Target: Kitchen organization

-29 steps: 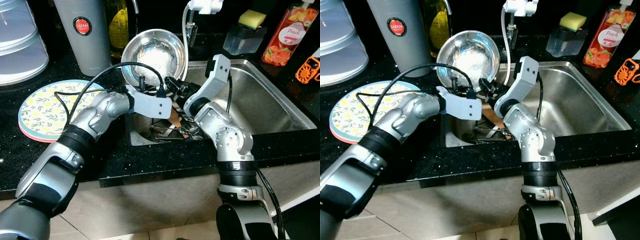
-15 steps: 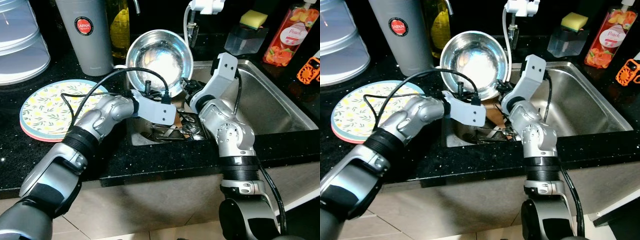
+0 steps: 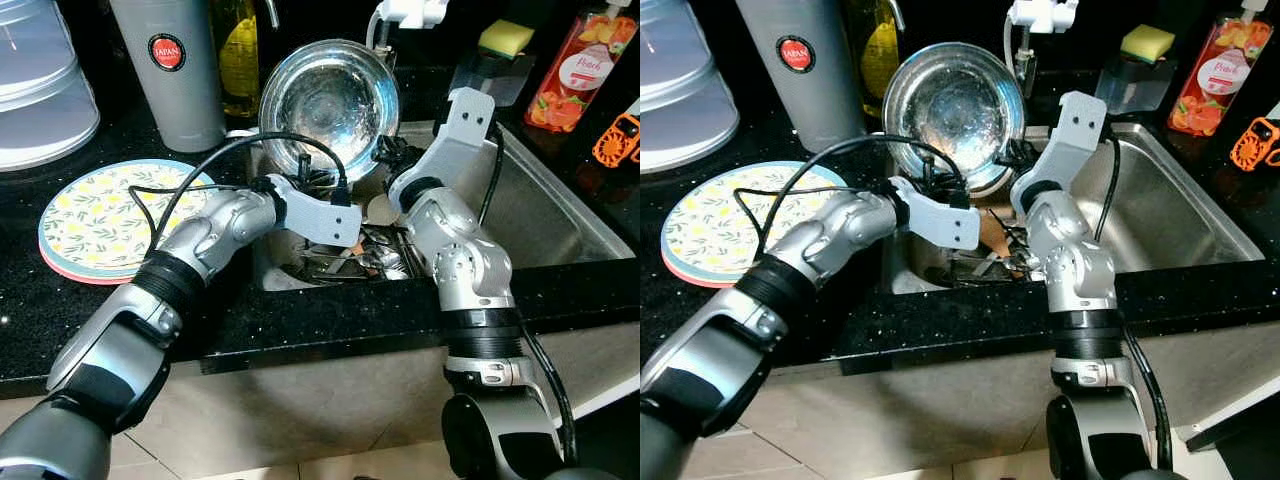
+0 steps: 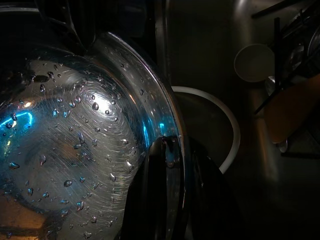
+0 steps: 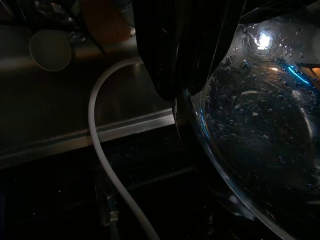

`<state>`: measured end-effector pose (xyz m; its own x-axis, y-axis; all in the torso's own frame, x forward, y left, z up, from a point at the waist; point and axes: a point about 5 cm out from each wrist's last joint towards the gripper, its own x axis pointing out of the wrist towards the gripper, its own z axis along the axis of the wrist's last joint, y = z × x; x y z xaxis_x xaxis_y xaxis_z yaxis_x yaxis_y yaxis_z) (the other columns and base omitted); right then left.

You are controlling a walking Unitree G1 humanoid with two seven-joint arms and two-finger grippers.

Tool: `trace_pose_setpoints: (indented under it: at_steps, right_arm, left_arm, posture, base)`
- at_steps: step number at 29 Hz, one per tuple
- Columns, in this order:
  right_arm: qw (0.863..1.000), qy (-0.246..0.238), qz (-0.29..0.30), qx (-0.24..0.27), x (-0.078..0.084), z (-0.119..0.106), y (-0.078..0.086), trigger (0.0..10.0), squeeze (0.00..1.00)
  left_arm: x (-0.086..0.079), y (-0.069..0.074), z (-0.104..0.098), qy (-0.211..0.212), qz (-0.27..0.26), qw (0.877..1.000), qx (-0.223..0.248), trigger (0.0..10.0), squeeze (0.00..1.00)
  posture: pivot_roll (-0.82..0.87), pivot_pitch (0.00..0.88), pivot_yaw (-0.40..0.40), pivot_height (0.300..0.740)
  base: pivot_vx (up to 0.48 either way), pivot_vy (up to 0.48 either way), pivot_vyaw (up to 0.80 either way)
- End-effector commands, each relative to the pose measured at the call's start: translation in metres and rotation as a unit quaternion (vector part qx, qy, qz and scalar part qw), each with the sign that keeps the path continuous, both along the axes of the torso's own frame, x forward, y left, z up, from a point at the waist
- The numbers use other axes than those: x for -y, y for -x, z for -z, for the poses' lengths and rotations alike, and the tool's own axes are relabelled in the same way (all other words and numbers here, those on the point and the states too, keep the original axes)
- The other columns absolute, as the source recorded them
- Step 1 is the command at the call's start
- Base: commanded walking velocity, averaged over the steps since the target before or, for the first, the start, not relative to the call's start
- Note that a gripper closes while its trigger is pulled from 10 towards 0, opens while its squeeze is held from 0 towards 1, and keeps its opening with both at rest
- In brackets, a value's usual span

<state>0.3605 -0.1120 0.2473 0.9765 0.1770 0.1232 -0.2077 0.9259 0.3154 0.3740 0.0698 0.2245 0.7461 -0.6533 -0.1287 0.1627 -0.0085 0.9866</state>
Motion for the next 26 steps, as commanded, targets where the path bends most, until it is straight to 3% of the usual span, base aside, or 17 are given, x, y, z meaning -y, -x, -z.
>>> trace_pose_setpoints:
  at_steps: [1, 5, 6, 13, 14, 17, 21, 24, 26]
  right_arm:
    - [0.999, 0.020, -0.027, -0.021, -0.011, 0.012, 0.002, 10.0, 0.00]
    - [0.999, 0.026, -0.025, -0.028, -0.011, 0.016, 0.002, 10.0, 0.00]
    - [0.999, 0.030, -0.027, -0.031, -0.013, 0.018, 0.002, 10.0, 0.00]
    - [0.998, 0.036, -0.020, -0.039, -0.013, 0.022, 0.001, 10.0, 0.00]
    - [0.998, 0.037, -0.015, -0.043, -0.012, 0.024, 0.001, 10.0, 0.00]
    - [0.998, 0.039, 0.001, -0.054, -0.009, 0.029, 0.000, 10.0, 0.00]
    - [0.992, 0.067, 0.053, -0.096, 0.008, 0.047, -0.007, 10.0, 0.00]
    - [0.989, 0.086, 0.063, -0.099, 0.013, 0.051, -0.009, 10.0, 0.00]
    - [0.984, 0.120, 0.081, -0.101, 0.023, 0.056, -0.012, 10.0, 0.00]
  left_arm:
    - [-0.002, -0.008, -0.027, 0.035, -0.021, 0.998, 0.038, 10.0, 0.00]
    - [0.000, -0.007, -0.024, 0.029, -0.019, 0.999, 0.042, 10.0, 0.00]
    - [0.001, -0.006, -0.023, 0.031, -0.012, 0.999, 0.039, 10.0, 1.00]
    - [0.005, -0.002, -0.027, 0.054, 0.007, 0.997, 0.058, 10.0, 1.00]
    - [0.009, 0.001, -0.031, 0.069, 0.023, 0.995, 0.064, 10.0, 0.00]
    - [0.017, 0.010, -0.034, 0.098, 0.063, 0.992, 0.055, 10.0, 0.00]
    - [0.039, 0.045, -0.030, 0.147, 0.175, 0.972, -0.052, 10.0, 0.00]
    - [0.042, 0.056, -0.029, 0.155, 0.197, 0.965, -0.082, 10.0, 0.00]
    - [0.047, 0.074, -0.029, 0.176, 0.232, 0.948, -0.131, 10.0, 0.00]
  posture:
    - [0.11, 0.000, -0.011, 0.740]
    - [0.11, 0.000, -0.012, 0.740]
    - [0.11, 0.000, -0.012, 0.740]
    - [0.11, 0.000, -0.011, 0.740]
    - [0.11, 0.000, -0.011, 0.740]
    - [0.11, 0.000, -0.013, 0.740]
    - [0.11, 0.000, -0.017, 0.740]
    - [0.11, 0.000, -0.018, 0.740]
    - [0.11, 0.000, -0.022, 0.740]
  base:
    - [0.000, 0.000, 0.00]
    - [0.000, 0.000, 0.00]
    - [0.000, 0.000, 0.00]
    - [0.000, 0.000, 0.00]
    - [0.000, 0.000, 0.00]
    - [0.000, 0.000, 0.00]
    - [0.000, 0.000, 0.00]
    - [0.000, 0.000, 0.00]
    - [0.000, 0.000, 0.00]
